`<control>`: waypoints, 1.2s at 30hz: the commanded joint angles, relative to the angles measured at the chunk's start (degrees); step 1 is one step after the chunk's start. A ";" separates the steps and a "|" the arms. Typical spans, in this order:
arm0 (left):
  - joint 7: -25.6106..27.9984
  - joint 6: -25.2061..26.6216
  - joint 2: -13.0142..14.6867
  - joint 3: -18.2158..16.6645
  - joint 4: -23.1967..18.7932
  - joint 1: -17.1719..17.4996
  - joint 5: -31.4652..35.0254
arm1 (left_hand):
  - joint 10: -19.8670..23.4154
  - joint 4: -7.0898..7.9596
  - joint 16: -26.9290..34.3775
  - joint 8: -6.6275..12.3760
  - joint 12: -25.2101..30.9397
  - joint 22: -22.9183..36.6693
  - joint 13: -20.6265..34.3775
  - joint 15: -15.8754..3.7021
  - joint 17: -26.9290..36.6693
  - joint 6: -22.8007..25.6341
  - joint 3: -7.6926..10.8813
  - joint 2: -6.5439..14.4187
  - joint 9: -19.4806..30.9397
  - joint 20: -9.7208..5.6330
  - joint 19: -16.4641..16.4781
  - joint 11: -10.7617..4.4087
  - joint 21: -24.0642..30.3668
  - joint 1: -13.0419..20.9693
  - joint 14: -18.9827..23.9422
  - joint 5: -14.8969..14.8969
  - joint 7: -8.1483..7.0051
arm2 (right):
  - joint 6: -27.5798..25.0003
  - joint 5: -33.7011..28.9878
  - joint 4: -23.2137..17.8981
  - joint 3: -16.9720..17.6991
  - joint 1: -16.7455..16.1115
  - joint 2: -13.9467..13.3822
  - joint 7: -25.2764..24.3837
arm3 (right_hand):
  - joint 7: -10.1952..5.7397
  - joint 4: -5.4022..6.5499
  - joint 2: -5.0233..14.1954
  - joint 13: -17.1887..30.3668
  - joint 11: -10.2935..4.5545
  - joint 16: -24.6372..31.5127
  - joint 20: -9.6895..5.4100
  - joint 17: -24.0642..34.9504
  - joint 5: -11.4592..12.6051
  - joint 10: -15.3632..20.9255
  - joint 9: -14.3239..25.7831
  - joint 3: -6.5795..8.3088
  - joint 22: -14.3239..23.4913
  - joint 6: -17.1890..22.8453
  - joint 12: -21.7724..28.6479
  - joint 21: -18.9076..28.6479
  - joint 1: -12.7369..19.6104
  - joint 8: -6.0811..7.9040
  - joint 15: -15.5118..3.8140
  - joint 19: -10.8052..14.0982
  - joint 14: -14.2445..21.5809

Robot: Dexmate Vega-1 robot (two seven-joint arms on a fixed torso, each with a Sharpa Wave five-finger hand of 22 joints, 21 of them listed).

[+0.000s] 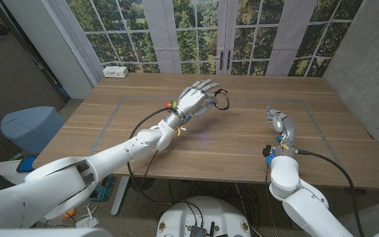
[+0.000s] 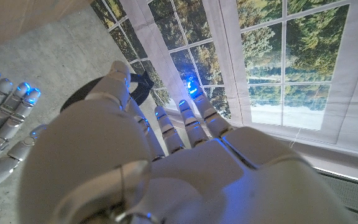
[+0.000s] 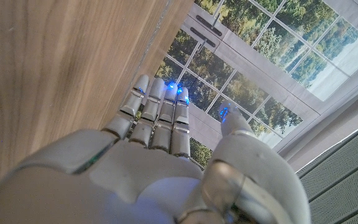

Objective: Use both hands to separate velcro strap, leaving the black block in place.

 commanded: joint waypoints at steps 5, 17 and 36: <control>3.24 -11.04 -3.04 -5.70 1.11 2.34 -1.83 | -1.49 0.15 0.12 0.81 -0.59 0.18 0.15 -10.03 0.37 -0.63 -0.71 0.76 2.40 -0.80 0.28 0.45 0.40 -0.21 -0.22 -0.12 -0.24 | -0.32 -3.41 -0.74 -1.86 0.36 1.20 -2.16 | 0.02 0.00 -1.09 0.32 -0.20 0.04 0.23 0.06 0.12 0.10 0.10 -0.48 0.16 -0.10 0.10 0.29 0.48 0.07 -0.14 -0.19 0.11; 3.24 -14.31 -4.43 -4.41 1.76 1.62 -7.01 | -2.18 0.48 0.12 1.01 -0.61 0.23 0.21 -10.02 0.74 -0.77 -1.24 1.27 2.47 -0.95 -0.36 0.29 0.28 -0.74 -0.99 -0.05 -0.32 | -0.03 -5.14 -1.44 -2.83 0.42 2.49 -3.06 | 0.57 0.74 -2.65 1.36 0.10 1.33 1.59 0.87 -0.59 4.00 0.13 -2.31 0.04 0.04 1.87 0.15 -1.20 0.20 0.13 -0.74 2.83; -14.48 -21.57 -3.99 -7.41 -5.51 5.55 -28.93 | -3.73 0.30 0.19 1.37 -0.36 0.26 0.45 -9.19 1.06 0.88 -3.18 -0.06 1.32 -0.59 -1.23 0.06 0.13 -1.81 -1.88 0.36 -0.50 | 6.17 1.99 -0.56 0.15 -1.06 2.77 2.04 | -0.22 -0.31 -1.44 3.88 -1.12 2.98 0.63 3.79 0.00 3.38 0.15 -1.94 0.03 -0.42 2.73 0.16 1.57 0.22 -1.08 -1.07 2.41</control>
